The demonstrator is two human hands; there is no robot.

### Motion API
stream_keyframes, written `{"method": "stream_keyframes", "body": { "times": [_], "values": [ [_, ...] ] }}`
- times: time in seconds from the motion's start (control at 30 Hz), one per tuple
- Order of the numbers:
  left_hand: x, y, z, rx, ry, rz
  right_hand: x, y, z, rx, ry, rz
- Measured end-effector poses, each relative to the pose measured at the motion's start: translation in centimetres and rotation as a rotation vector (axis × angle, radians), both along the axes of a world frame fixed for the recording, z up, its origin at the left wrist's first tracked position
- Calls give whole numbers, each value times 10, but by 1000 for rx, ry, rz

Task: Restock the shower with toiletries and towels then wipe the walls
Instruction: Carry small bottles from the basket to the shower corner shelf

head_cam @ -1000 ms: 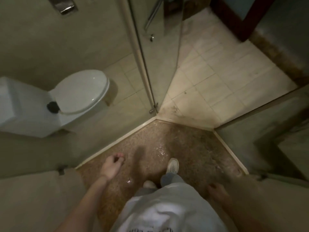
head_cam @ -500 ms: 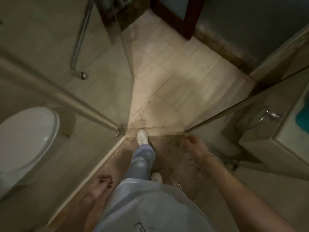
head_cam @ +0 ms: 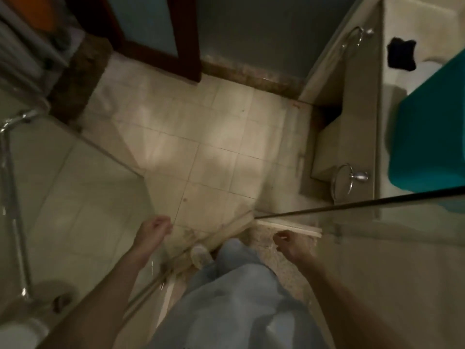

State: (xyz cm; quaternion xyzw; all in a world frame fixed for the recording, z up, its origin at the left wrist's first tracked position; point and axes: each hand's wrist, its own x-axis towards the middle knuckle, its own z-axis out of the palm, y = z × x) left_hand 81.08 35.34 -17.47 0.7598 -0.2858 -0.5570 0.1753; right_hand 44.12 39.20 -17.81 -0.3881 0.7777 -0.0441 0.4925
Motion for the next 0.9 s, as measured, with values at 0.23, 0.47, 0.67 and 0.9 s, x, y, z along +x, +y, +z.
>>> {"method": "stream_keyframes", "body": {
  "times": [0.23, 0.47, 0.67, 0.9],
  "values": [
    [0, -167, 18, -69, 54, -143, 2, -26, -46, 176, 53, -102],
    [35, -286, -19, -1, -38, -117, 16, -161, -64, 170, 30, -117],
    [45, -351, -31, 173, -76, -179, 6, -304, -40, 92, -57, -184],
    [19, -449, -24, 254, -149, -296, -37, -417, -4, -164, -116, -395]
  ]
}}
